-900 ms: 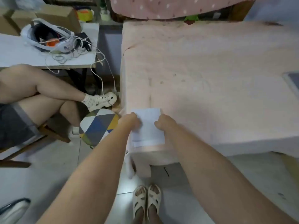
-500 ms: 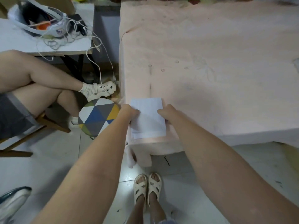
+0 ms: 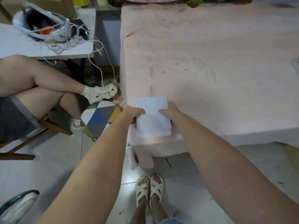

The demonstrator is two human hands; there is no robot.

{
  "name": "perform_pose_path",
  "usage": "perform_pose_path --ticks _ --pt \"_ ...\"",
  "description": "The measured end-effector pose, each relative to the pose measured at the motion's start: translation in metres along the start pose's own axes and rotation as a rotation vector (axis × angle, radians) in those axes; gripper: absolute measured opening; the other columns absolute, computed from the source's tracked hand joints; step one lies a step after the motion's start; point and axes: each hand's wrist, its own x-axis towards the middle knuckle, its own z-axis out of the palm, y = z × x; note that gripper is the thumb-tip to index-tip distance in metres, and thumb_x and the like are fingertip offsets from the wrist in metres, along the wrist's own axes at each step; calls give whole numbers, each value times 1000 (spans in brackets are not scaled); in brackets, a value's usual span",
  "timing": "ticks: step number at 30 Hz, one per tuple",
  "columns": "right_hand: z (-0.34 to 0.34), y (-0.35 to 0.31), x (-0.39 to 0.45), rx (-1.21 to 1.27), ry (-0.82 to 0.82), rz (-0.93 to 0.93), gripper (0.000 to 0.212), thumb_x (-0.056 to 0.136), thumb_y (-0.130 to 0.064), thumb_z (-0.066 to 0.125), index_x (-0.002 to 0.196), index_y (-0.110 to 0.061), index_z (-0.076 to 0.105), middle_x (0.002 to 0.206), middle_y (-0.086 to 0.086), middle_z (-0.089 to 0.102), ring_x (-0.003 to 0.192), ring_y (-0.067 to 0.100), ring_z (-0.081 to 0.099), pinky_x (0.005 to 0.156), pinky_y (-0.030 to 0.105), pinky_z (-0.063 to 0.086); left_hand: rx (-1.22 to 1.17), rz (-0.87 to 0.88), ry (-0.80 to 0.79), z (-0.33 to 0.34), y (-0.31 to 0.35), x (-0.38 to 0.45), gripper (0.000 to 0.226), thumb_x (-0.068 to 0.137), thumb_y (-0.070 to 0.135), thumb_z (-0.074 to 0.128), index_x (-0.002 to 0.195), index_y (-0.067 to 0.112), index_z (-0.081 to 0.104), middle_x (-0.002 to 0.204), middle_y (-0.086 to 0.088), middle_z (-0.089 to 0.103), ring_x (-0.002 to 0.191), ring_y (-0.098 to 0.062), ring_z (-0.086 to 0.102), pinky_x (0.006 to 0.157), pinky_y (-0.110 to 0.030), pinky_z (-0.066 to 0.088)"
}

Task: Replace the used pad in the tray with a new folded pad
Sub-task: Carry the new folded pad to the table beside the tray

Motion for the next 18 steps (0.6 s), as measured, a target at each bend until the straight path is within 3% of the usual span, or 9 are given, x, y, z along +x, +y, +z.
perform_pose_path --ticks 2,5,7,10,12,15,18 --pt "-3 -1 -3 6 7 -11 42 86 -17 65 124 -5 53 121 15 60 107 32 60 94 44 49 17 3 -26 0 4 -4 58 76 13 74 124 -1 42 88 -9 55 72 -18 55 55 -28 47" --pt "-8 -2 -9 55 10 27 42 84 -21 69 119 -1 57 120 16 62 106 31 61 95 44 49 62 18 -38 1 8 -9 57 75 14 75 123 0 47 97 -10 56 78 -20 55 60 -29 47" --pt "-12 -2 -14 93 24 33 49 82 -24 72 121 1 57 120 17 62 106 32 61 92 42 50 60 34 -41 4 11 -12 56 74 14 76 121 -1 50 90 -7 55 74 -19 56 65 -29 47" --pt "-23 -2 -24 149 36 32 50 82 -26 72 120 1 55 119 15 63 102 30 62 84 38 51 36 93 -62 12 19 -19 58 75 14 77 122 0 47 78 -2 49 65 -15 53 57 -26 46" --pt "-32 -1 -31 184 50 38 49 82 -26 72 119 0 55 117 14 63 100 30 63 84 39 52 18 136 -93 18 25 -24 55 73 12 78 119 -1 50 87 -5 59 66 -18 56 58 -27 47" --pt "-47 4 -41 230 82 37 45 82 -24 72 117 -2 56 115 15 64 98 30 64 85 40 52 54 179 -139 33 32 -30 53 73 10 78 118 -3 54 112 -16 66 82 -27 63 71 -32 51" --pt "-63 11 -49 221 98 20 41 82 -23 71 115 -3 58 112 16 66 86 28 64 77 36 53 75 228 -161 48 38 -36 52 74 10 77 119 -3 54 113 -17 64 80 -25 61 62 -29 50"
